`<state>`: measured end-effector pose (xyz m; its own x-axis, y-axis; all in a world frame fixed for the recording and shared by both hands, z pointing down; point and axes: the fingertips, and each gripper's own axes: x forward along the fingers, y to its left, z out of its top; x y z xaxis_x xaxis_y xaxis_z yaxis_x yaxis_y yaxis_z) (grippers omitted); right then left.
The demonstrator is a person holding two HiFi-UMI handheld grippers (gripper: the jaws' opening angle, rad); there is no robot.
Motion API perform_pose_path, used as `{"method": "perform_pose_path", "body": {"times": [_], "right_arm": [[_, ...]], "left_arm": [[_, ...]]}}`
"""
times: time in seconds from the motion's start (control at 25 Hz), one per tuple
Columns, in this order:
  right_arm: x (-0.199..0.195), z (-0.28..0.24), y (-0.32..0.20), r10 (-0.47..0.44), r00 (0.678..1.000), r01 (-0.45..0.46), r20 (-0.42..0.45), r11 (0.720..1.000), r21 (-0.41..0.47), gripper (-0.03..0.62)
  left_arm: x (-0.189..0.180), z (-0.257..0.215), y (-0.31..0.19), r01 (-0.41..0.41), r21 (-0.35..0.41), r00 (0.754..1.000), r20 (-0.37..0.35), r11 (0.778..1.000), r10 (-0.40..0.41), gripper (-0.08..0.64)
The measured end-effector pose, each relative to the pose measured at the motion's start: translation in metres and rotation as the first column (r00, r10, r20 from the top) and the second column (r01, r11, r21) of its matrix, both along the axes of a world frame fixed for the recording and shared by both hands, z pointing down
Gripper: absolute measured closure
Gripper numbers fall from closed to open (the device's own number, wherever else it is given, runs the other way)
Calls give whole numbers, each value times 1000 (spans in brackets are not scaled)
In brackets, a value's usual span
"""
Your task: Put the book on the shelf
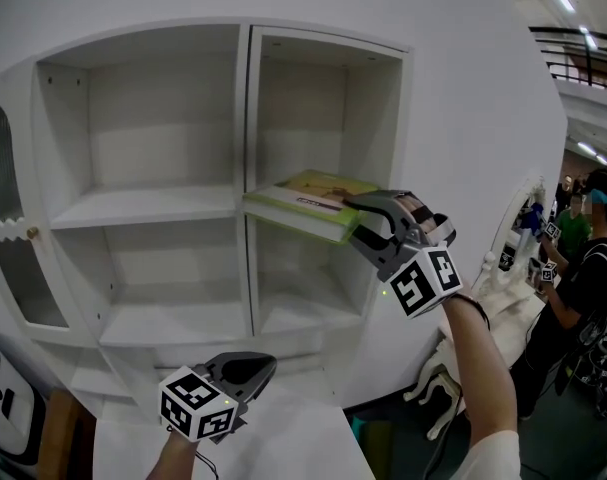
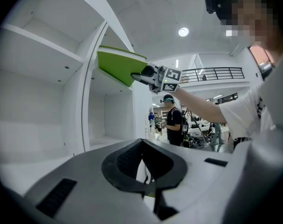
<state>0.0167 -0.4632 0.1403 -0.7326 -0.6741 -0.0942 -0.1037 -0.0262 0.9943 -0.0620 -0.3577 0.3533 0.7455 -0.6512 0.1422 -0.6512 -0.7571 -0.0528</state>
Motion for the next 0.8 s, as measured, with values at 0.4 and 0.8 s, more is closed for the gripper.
{"method": "perform_pose_path", "body": {"times": [0.4,0.8], "right_arm": [[13,5,-27,105,993,-107,-58,994,-32,440],[12,7,-59,161,982,-168,-103,984,-65,440]], "left_arm": [[14,2,-6,-26,-5,1000,7,1000,26,552],[10,1,-10,-16,-6,1000,1,1000,16,552]]}}
